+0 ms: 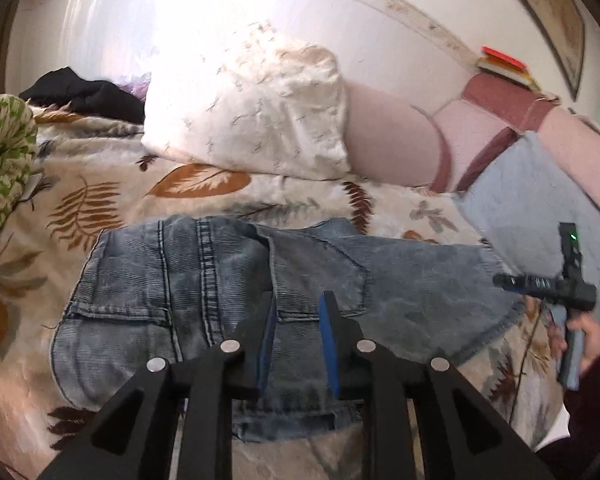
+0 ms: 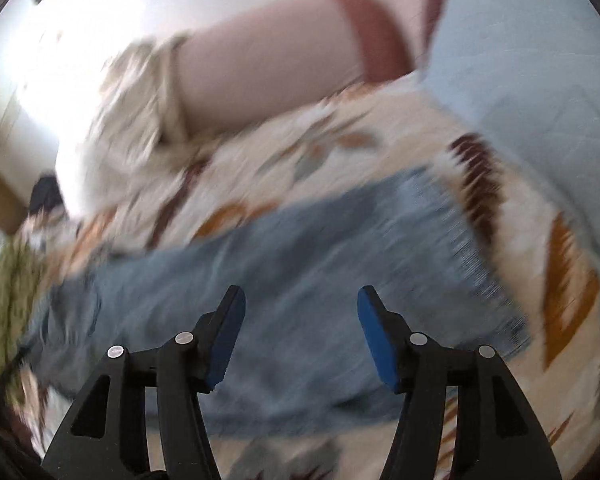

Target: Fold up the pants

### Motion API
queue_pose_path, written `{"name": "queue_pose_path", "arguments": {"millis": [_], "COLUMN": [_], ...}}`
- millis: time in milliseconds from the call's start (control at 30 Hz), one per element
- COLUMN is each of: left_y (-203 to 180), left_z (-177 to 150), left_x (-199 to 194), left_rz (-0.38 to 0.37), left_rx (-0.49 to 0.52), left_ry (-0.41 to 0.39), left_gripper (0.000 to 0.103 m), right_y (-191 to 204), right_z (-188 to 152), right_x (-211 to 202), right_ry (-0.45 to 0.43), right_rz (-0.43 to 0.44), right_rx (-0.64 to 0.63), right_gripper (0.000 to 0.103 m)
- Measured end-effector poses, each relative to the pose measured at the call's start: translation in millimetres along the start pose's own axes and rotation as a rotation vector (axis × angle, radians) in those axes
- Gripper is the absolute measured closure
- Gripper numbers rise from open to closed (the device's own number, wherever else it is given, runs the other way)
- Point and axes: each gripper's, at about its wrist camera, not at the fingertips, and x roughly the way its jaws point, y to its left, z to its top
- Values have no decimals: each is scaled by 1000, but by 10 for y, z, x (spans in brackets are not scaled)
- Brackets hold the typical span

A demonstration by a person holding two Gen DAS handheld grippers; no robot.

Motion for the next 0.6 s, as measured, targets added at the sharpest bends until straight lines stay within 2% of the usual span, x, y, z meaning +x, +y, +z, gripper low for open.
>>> {"name": "queue_pose_path", "arguments": {"millis": [100, 167, 200, 267, 333, 400, 467, 600], "left_y": [-52, -79, -65, -3, 51, 65, 4, -113], "left_z": [39, 12, -20, -81, -161, -220, -265, -398], "left_x": [116, 171, 219, 325, 406, 416, 414, 426], "left_rz": [-50, 20, 40, 32, 57, 46, 62, 94], "left_rx": [2, 49, 63, 43, 35, 28, 66, 145], "left_ry": [38, 17, 33, 107, 175, 196, 217, 272], "left_gripper": [79, 79, 79, 79, 79, 79, 79, 81], "right_y": [233, 289, 329, 418, 485, 552, 600, 600], "right_z": [-85, -144, -162, -228, -286, -340, -406, -491], "right_x": [208, 337, 410, 507, 537, 515, 498, 448], "right_ry": [66, 101, 119, 161, 172, 212, 240, 280], "right_rz": [-34, -38, -54, -98, -142, -159, -179, -184], "right_rx": [-42, -31, -36, -64, -97, -136, -185, -203], "right_gripper": [52, 57, 59, 61, 61, 61, 61, 61]}}
